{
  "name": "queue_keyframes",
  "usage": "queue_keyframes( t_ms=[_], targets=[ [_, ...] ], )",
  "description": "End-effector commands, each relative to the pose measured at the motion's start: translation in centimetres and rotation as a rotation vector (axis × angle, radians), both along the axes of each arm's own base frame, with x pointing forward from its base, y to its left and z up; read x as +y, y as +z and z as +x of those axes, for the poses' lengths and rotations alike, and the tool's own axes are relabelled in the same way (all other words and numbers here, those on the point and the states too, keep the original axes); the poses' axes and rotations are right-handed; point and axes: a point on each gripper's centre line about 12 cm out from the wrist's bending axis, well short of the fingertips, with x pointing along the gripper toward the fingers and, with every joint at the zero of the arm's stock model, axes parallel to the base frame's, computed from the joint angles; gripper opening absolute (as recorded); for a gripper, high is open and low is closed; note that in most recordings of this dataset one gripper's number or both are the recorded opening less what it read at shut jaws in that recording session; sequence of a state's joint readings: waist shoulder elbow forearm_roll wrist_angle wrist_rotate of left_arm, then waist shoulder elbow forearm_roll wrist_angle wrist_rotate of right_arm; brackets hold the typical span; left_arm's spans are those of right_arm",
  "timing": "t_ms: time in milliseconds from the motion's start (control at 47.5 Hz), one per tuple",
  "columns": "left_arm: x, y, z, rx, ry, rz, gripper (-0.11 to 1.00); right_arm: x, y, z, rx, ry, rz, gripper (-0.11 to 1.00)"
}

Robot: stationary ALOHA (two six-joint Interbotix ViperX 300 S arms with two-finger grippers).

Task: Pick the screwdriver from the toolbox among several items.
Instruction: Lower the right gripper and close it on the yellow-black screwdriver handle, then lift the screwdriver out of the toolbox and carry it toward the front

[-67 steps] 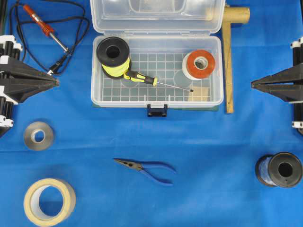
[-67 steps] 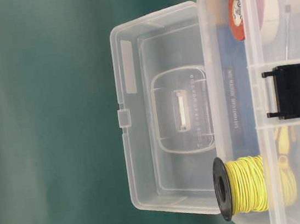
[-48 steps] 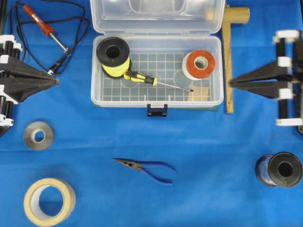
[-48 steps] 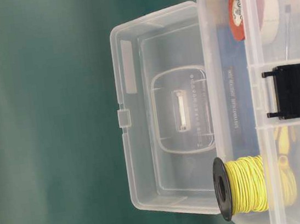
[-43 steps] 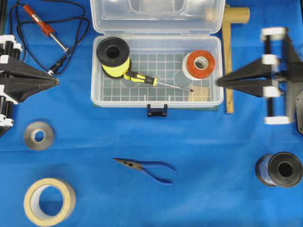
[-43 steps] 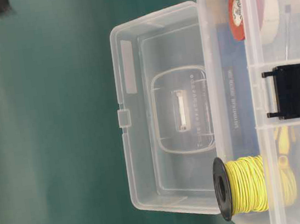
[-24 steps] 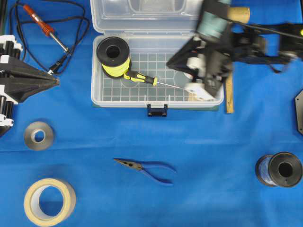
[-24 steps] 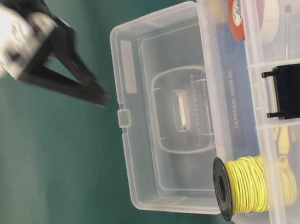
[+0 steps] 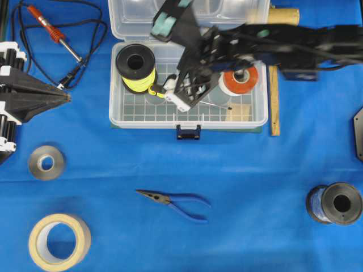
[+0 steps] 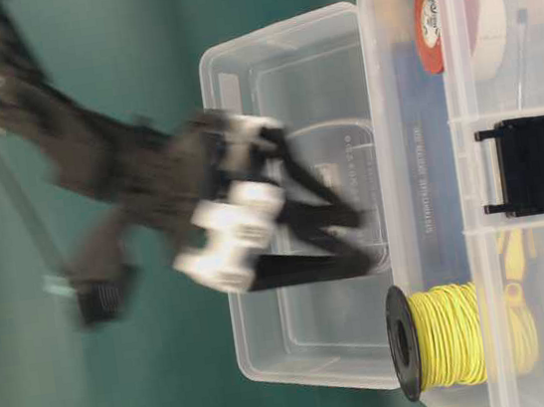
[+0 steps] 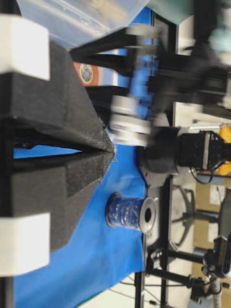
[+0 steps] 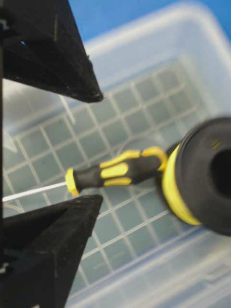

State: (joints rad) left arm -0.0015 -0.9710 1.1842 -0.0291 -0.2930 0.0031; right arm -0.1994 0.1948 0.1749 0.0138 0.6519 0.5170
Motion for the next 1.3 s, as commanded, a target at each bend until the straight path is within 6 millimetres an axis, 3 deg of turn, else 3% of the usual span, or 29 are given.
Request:
queue_keyframes(
  t_ms=[0, 210, 505, 589, 694, 737, 821, 989, 1094, 1284],
  targets=[
    [0.0, 0.6, 0.1, -0.02, 0.0, -0.003, 0.0, -0.7, -0.5, 0.6, 0.004, -0.02, 0.006, 0.77],
    [0.0, 0.5, 0.1, -0.017, 0.001, -0.001, 0.0, -0.8, -5.3, 1.1, 0.1, -0.022, 0.026, 0.77],
    [0.0, 0.3, 0.1, -0.011, 0.002, -0.008, 0.0, -0.7, -7.7, 1.5, 0.132, -0.015, 0.031, 0.74],
    [0.2, 0.4, 0.0, -0.011, 0.008, -0.011, 0.0, -0.6, -7.7, 1.5, 0.133, -0.013, 0.031, 0.6],
    [0.3, 0.4, 0.0, -0.011, 0.014, -0.014, 0.0, -0.4, -7.6, 1.3, 0.14, -0.009, 0.035, 0.3],
    [0.3, 0.4, 0.0, -0.012, 0.017, -0.014, 0.0, -0.3, -7.4, 1.2, 0.145, -0.008, 0.036, 0.25],
    [0.5, 0.4, 0.0, -0.011, 0.023, -0.014, 0.0, 0.0, -6.3, 1.1, 0.14, -0.004, 0.035, 0.26],
    [0.6, 0.4, 0.0, -0.011, 0.028, -0.014, 0.0, 0.5, -2.2, 0.0, 0.114, -0.008, 0.035, 0.26],
    [0.6, 0.4, 0.0, -0.011, 0.029, -0.014, 0.0, 1.2, 1.5, -1.0, 0.083, -0.002, 0.032, 0.26],
    [0.7, 0.4, 0.0, -0.011, 0.034, -0.013, 0.0, 4.8, 6.8, -2.4, 0.008, 0.024, 0.048, 0.26]
  ],
)
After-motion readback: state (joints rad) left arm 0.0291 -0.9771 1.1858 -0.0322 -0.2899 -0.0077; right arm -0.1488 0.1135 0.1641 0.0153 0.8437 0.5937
